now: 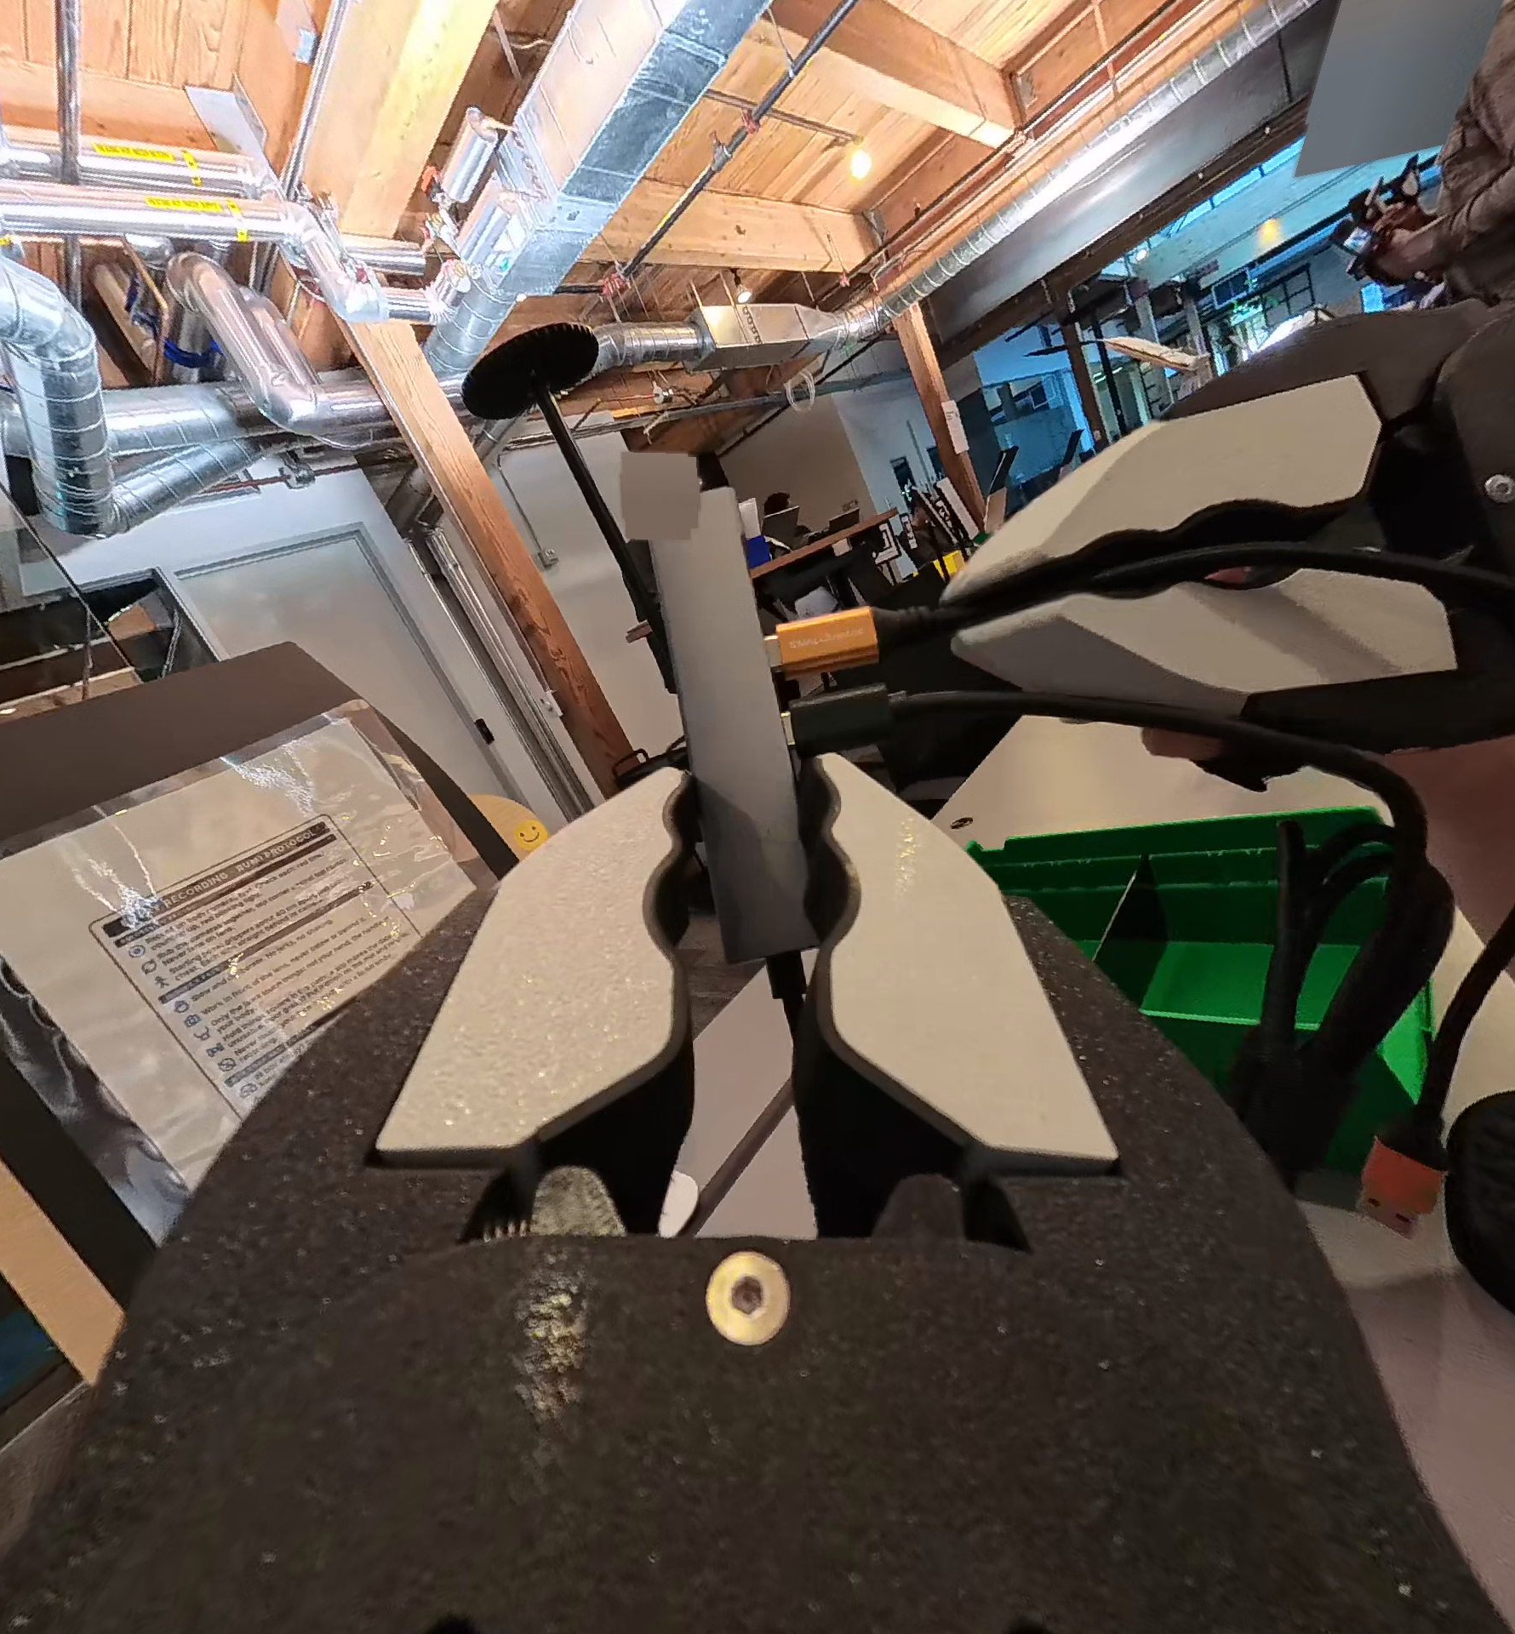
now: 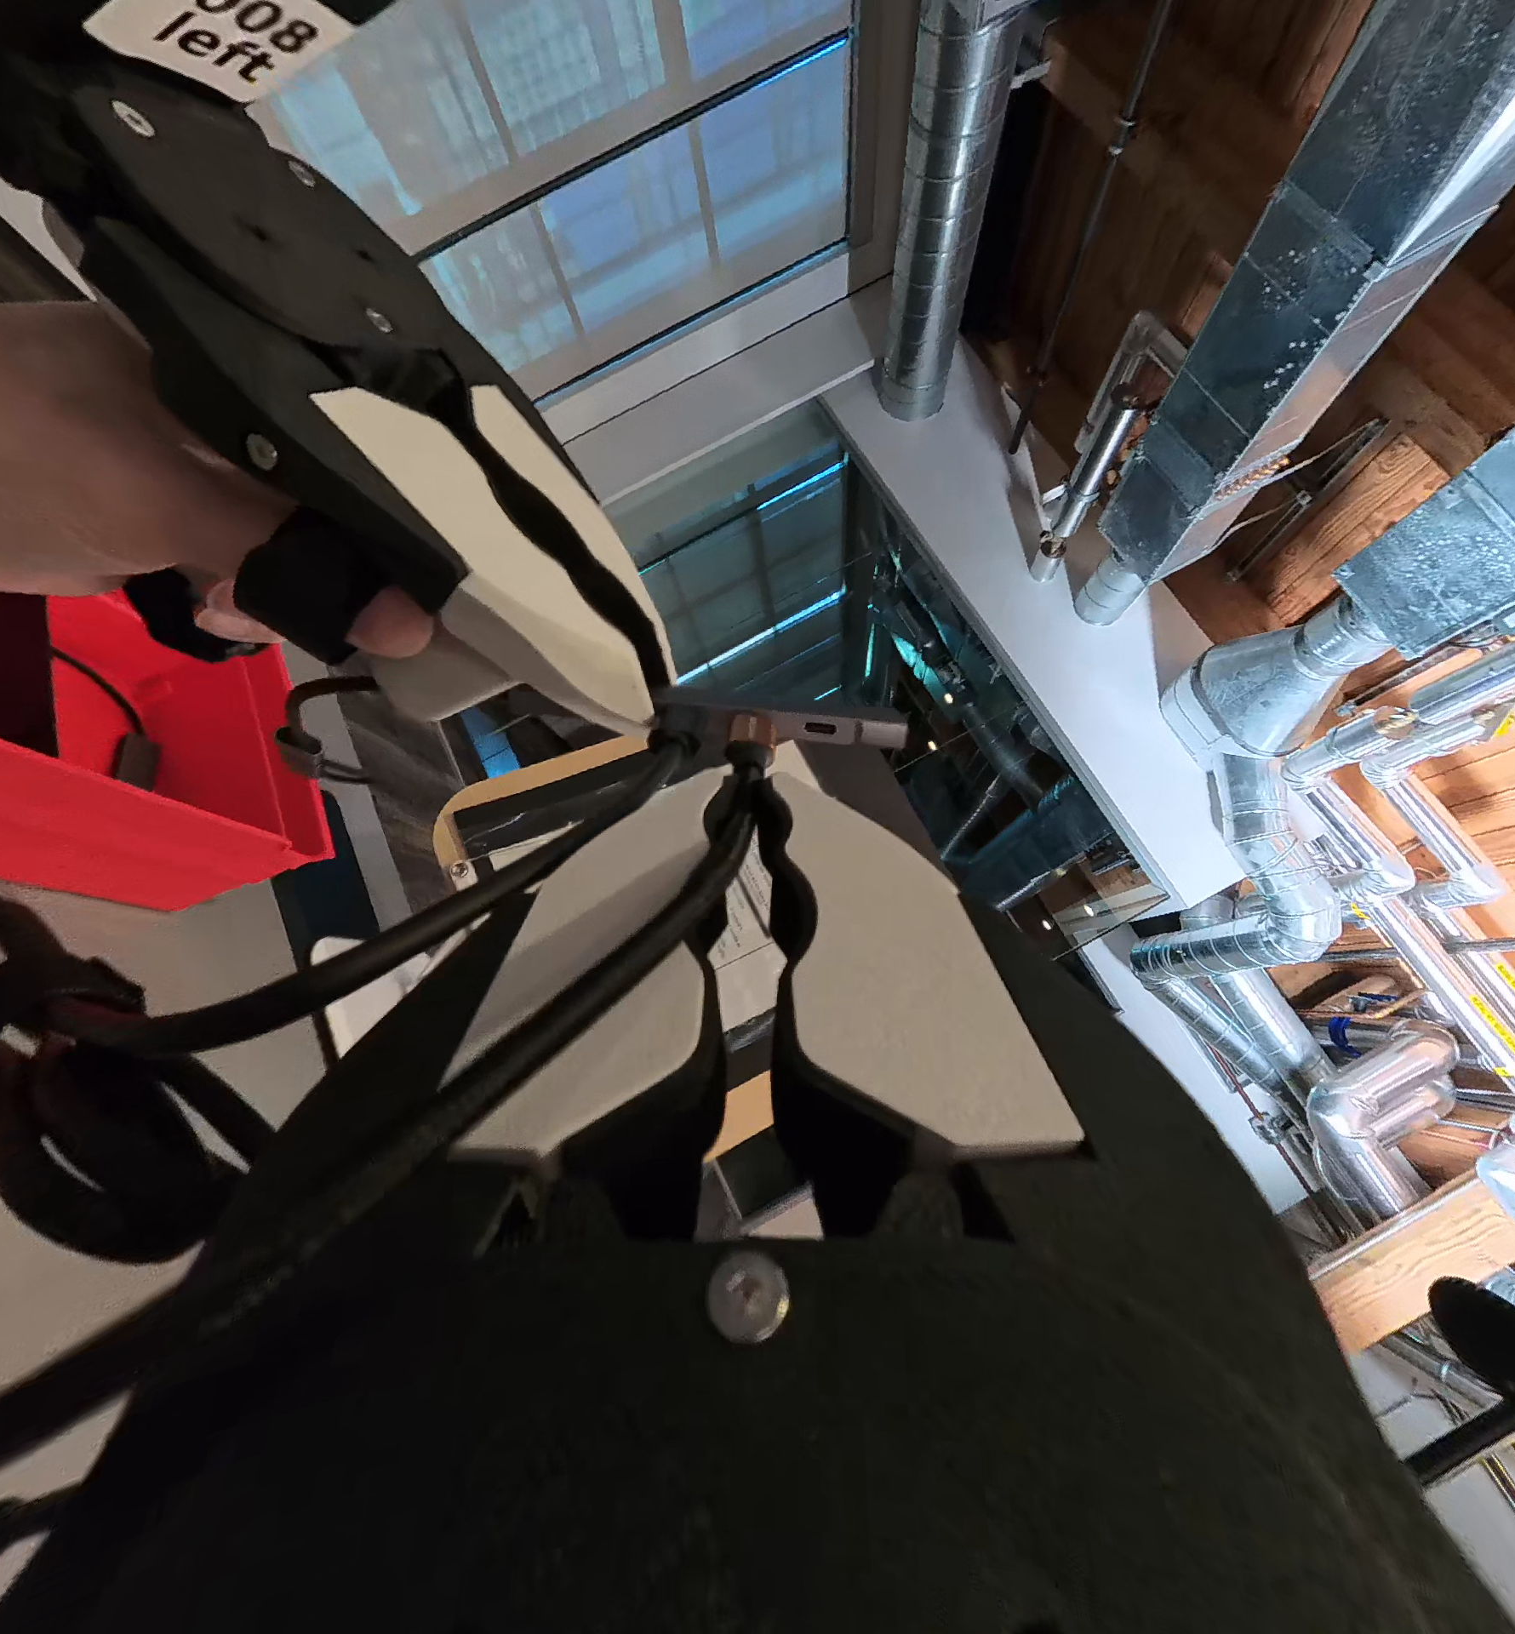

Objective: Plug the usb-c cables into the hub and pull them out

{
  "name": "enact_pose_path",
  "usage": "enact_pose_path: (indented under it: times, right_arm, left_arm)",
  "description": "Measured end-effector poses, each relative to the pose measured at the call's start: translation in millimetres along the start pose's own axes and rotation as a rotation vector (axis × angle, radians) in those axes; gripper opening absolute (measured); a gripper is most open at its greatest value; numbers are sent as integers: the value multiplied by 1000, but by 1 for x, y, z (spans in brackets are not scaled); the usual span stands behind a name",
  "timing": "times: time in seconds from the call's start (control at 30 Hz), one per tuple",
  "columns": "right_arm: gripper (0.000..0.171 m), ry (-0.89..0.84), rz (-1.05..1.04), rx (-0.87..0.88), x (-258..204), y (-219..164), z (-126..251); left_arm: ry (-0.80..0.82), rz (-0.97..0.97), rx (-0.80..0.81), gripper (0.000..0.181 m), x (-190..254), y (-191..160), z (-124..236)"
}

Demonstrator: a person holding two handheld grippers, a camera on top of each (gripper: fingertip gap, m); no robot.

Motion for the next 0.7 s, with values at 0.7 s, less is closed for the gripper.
enact_pose_path:
  times: [0.7]
  right_arm:
    - [5,-55,33,18,-4,0,-3]
  left_arm:
    - [21,-19,-19,21,3,2,-1]
Point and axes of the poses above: each gripper's, where its closed fingertips meet, z back along the fingers, y out of its top, x = y × z across the jaws, the point moved 10 cm from there along z, back along the fingers, and after that the axes turned 4 degrees about -x, right-handed, at the moved point
